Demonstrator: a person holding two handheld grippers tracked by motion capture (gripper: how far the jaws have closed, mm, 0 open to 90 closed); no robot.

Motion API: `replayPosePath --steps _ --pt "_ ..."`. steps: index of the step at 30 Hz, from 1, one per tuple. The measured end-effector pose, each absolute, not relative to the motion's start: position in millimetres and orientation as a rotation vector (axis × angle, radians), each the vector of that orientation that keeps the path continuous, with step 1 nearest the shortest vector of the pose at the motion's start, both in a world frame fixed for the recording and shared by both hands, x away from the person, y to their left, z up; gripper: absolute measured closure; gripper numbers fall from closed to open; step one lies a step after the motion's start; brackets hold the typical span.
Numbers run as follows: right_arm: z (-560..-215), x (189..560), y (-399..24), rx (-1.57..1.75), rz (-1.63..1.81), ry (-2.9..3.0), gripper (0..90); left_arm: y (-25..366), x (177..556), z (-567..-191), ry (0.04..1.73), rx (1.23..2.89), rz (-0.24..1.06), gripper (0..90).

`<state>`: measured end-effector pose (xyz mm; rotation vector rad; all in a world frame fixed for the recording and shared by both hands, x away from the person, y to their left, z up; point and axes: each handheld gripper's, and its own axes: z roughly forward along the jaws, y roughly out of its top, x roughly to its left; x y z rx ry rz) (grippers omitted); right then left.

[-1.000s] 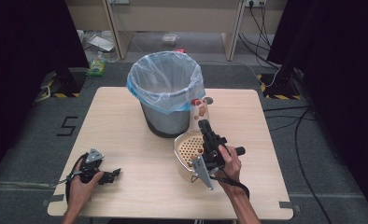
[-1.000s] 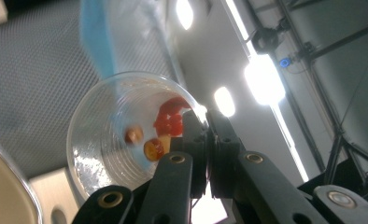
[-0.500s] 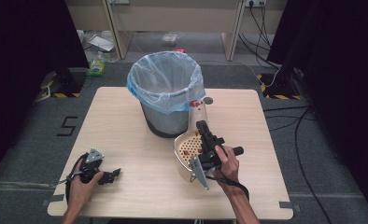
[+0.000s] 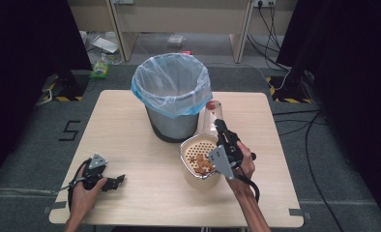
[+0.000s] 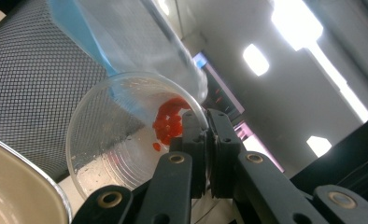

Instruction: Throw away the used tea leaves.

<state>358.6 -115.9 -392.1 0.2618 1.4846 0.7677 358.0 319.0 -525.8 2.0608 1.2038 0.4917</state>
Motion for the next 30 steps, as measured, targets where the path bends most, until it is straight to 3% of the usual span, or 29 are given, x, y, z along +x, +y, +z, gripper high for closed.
replayPosePath --steps 30 --pt "-336 432 -180 0.819 1.107 1.595 87.2 319 358 -526 1.206 2.059 0.491 0.0"
